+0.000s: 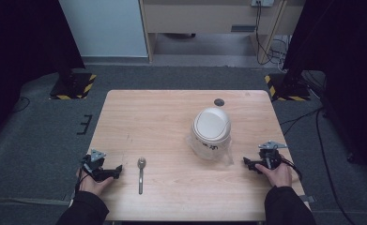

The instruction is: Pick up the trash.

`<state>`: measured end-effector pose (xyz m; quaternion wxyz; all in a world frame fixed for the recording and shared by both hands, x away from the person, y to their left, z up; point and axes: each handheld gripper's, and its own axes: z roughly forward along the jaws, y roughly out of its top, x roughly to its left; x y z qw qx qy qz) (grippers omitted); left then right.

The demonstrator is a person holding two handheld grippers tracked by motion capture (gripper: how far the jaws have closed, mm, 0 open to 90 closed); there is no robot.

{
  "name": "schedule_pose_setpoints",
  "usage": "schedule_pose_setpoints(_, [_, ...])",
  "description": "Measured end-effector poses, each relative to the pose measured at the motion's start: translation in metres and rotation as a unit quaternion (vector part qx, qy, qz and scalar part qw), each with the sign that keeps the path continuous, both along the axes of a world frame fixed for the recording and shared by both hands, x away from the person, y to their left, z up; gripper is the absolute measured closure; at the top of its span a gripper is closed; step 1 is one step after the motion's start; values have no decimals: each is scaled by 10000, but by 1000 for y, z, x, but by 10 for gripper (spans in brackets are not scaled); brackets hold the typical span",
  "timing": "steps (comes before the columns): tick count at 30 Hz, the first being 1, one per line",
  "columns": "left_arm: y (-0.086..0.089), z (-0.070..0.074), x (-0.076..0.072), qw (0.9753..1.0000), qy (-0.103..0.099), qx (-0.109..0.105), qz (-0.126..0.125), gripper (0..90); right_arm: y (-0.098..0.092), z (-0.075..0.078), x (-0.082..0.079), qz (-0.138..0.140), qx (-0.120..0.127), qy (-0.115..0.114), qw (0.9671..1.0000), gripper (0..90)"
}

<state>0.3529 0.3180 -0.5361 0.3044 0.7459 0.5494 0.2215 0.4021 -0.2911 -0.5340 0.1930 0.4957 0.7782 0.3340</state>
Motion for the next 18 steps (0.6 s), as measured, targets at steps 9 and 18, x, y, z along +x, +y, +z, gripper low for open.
schedule_pose_setpoints(9, [-3, 0, 0, 10000, 3, -1, -60, 0, -1, 23, -5, -192, 637, -335, 9972, 236])
schedule_pose_setpoints(18, [-4, 0, 0, 9999, 8, 2, -145, 0, 0, 50, -12, -238, 937, -866, 9915, 275])
